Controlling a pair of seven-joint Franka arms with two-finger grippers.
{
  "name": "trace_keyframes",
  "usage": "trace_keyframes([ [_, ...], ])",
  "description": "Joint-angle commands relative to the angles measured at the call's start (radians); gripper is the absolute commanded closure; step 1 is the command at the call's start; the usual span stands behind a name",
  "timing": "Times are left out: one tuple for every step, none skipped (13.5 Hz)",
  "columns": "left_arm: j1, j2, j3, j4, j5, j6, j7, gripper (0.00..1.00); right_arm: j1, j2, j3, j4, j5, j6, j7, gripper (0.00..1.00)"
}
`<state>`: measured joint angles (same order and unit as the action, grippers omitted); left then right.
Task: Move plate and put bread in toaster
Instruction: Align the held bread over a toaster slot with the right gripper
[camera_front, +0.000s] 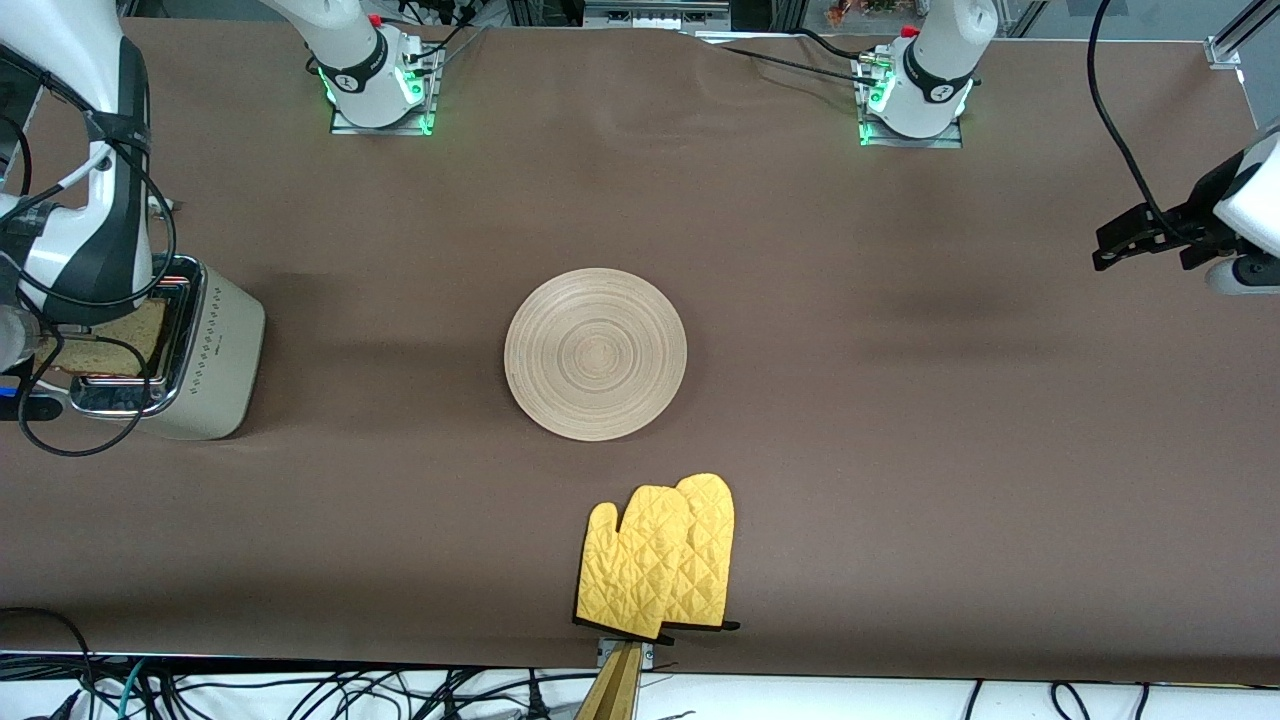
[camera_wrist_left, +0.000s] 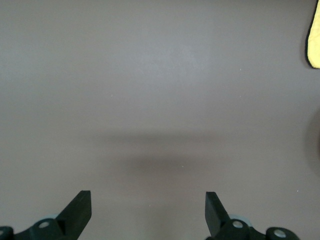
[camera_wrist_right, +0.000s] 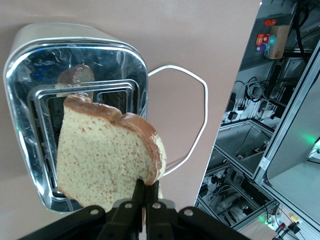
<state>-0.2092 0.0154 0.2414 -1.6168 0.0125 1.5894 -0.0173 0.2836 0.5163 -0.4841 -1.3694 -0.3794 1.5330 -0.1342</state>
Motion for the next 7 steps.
trace_keyframes([
  [0.034,0.011,-0.004,0.034,-0.016,-0.008,0.008,0.00,0.011,0.008,0.004,0.012,0.024,-0.007,0.010,1.00],
  [0.036,0.012,-0.004,0.034,-0.019,-0.008,0.008,0.00,0.011,0.008,0.006,0.009,0.024,-0.008,0.010,1.00],
  [0.037,0.012,-0.004,0.035,-0.022,-0.008,0.008,0.00,0.011,0.007,0.006,0.007,0.025,-0.008,0.010,1.00],
  [0.037,0.012,-0.004,0.035,-0.020,-0.008,0.010,0.00,0.012,0.005,0.006,0.006,0.034,-0.013,0.007,1.00],
  [0.037,0.014,-0.004,0.035,-0.022,-0.008,0.008,0.00,0.012,0.005,0.006,0.006,0.043,-0.034,0.004,1.00],
  [0.037,0.017,-0.004,0.035,-0.023,-0.008,0.008,0.00,0.011,0.005,0.006,0.003,0.045,-0.051,-0.001,1.00],
  [0.037,0.017,-0.004,0.035,-0.023,-0.008,0.010,0.00,0.009,0.005,0.006,-0.010,0.045,-0.054,-0.002,1.00],
])
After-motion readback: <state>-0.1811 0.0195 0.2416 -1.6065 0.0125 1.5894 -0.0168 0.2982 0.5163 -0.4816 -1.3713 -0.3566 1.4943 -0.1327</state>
